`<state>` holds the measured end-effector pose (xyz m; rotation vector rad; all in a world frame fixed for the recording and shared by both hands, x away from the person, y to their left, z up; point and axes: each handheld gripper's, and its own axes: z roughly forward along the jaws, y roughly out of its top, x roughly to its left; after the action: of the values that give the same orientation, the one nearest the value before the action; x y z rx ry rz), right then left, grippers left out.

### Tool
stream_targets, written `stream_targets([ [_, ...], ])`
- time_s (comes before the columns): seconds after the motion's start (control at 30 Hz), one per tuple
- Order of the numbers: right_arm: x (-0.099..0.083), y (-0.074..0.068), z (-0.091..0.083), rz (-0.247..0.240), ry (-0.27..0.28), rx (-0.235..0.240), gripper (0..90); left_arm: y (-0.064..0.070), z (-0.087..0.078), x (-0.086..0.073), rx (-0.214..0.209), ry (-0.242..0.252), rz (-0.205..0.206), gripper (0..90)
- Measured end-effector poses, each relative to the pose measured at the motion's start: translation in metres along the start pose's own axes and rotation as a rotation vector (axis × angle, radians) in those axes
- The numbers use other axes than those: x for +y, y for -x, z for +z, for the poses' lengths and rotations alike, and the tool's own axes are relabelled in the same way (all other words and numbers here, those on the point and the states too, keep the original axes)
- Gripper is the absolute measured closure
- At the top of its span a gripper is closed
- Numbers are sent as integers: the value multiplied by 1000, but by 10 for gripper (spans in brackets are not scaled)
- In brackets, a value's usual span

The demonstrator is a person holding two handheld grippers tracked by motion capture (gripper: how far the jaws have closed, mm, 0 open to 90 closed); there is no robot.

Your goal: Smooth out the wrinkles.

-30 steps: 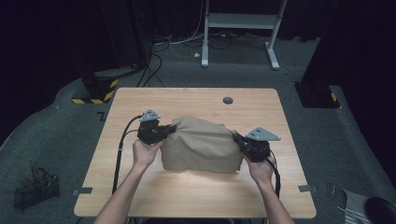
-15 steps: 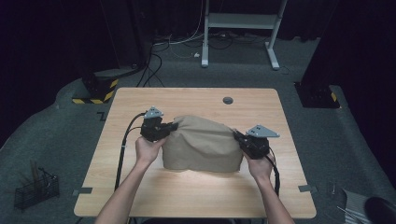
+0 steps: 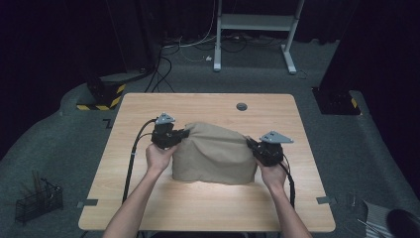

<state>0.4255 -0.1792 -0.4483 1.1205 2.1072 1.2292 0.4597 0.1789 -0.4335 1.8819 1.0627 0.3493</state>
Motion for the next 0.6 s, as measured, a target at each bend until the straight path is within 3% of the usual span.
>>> stream_targets([
  [0.6, -5, 7, 21, 22, -42, -30, 867, -7, 16, -2, 23, -25, 7, 851],
])
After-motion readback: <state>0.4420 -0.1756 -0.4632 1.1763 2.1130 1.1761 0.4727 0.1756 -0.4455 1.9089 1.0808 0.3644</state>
